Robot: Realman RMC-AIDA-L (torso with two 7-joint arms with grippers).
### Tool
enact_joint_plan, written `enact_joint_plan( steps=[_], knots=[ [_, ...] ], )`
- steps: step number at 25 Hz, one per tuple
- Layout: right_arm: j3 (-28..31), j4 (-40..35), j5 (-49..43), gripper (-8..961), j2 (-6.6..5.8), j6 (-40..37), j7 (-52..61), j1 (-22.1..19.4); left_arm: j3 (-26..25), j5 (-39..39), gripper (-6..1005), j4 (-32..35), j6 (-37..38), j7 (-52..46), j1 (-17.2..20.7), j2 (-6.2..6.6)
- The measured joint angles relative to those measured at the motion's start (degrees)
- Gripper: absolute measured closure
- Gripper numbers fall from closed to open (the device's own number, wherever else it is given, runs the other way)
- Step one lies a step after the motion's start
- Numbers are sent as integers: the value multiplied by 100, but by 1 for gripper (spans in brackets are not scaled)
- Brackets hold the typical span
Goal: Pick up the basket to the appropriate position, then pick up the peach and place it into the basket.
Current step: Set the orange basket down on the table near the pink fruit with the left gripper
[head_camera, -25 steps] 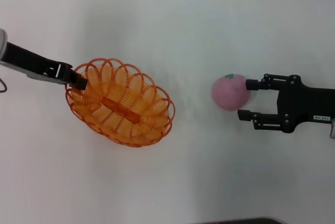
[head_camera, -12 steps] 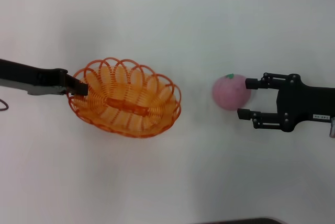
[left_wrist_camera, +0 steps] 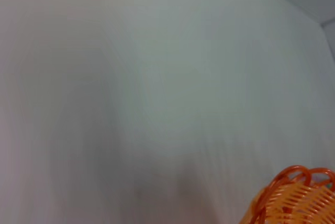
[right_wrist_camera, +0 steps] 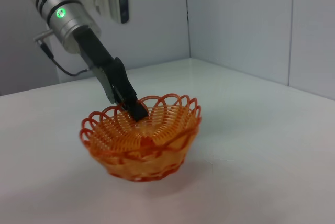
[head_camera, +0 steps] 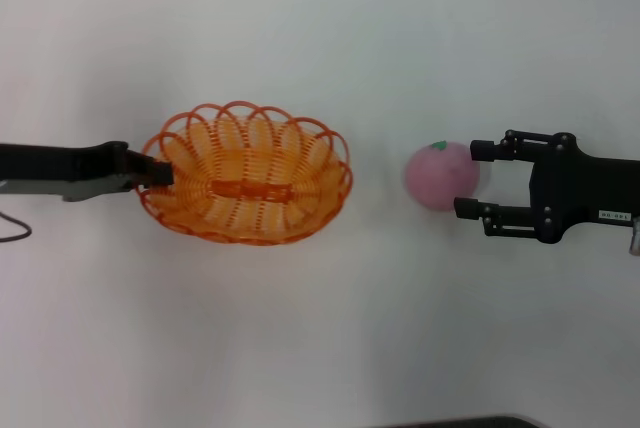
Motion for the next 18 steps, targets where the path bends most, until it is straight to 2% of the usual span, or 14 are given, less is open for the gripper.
enact_joint_plan(
  steps=[8,18],
  knots=[
    [107,0,4,187,2,-2,-13,30,226,-255,932,-101,-523,-16,433,-28],
    [243,0,4,186,-2,0,-35,50,538,-731,932,-148,-537,-39,703,-28]
  ],
)
